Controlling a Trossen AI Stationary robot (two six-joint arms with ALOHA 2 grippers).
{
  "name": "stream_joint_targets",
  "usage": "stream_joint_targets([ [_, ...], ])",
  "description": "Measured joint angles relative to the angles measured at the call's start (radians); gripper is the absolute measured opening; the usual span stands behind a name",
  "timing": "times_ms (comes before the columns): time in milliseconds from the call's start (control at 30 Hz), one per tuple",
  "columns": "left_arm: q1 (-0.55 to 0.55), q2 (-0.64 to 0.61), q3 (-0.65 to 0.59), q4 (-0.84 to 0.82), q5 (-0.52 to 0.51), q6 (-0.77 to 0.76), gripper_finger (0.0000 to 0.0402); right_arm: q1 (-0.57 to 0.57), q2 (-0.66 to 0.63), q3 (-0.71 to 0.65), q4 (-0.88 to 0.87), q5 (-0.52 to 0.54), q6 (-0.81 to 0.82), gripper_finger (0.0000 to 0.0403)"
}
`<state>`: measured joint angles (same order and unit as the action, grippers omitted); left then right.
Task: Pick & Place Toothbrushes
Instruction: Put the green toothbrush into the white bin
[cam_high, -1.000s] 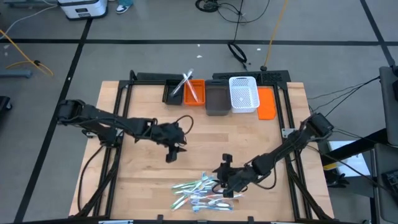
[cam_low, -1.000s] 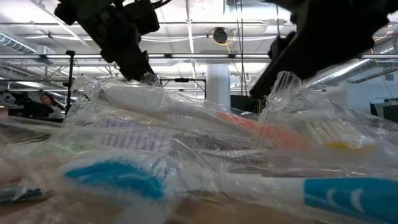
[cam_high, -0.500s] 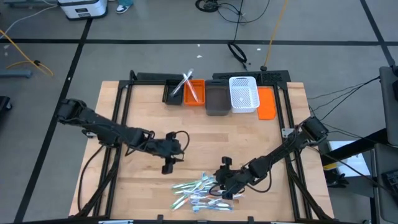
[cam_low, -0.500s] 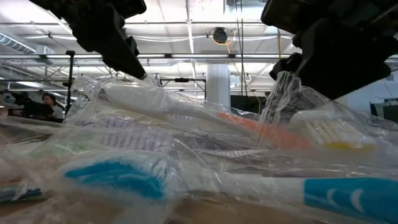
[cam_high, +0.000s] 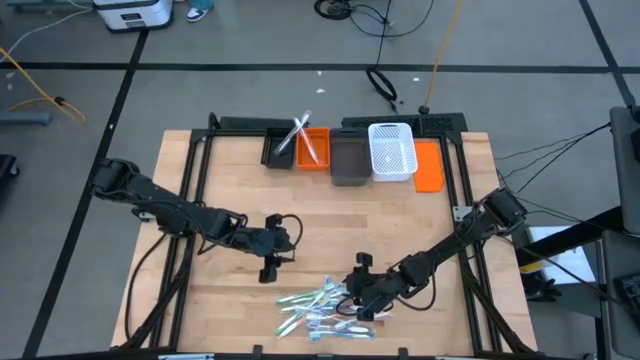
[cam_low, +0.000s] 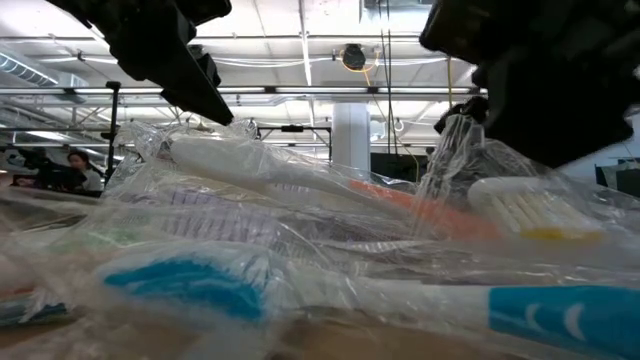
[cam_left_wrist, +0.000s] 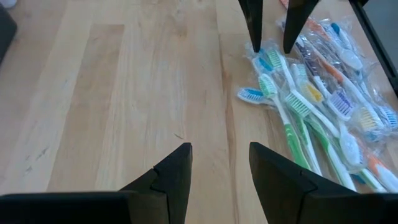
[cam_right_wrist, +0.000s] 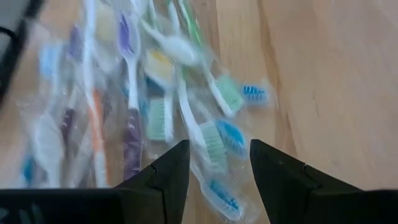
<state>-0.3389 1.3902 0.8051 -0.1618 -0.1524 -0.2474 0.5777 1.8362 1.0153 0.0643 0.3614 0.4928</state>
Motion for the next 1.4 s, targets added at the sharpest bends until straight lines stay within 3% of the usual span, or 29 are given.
stream_joint_targets([
  [167, 0.0, 0.0, 0.0, 0.001, -0.006, 0.0, 0.0161, 0.0, 0.033, -0.001, 0.067, -0.007, -0.019, 0.0143],
  [367, 0.0, 0.0, 0.0, 0.003, -0.006, 0.0, 0.0161, 0.0, 0.033, -0.001, 0.08, -0.028, -0.07, 0.0033],
  [433, 0.0, 0.0, 0.0, 0.003, -0.006, 0.0, 0.0161, 0.0, 0.032, -0.001, 0.082, -0.029, -0.097, 0.0015],
  [667, 0.0, 0.0, 0.0, 0.007, -0.007, 0.0, 0.0161, -0.004, -0.009, 0.006, 0.008, -0.024, -0.086, 0.001],
  [1067, 0.0, 0.0, 0.0, 0.055, -0.007, 0.0, 0.0161, 0.006, -0.221, 0.007, -0.103, 0.057, -0.146, 0.001],
  [1400, 0.0, -0.001, 0.0, 0.172, -0.005, -0.024, 0.0161, -0.048, -0.247, 0.007, -0.154, 0.082, -0.142, 0.001],
])
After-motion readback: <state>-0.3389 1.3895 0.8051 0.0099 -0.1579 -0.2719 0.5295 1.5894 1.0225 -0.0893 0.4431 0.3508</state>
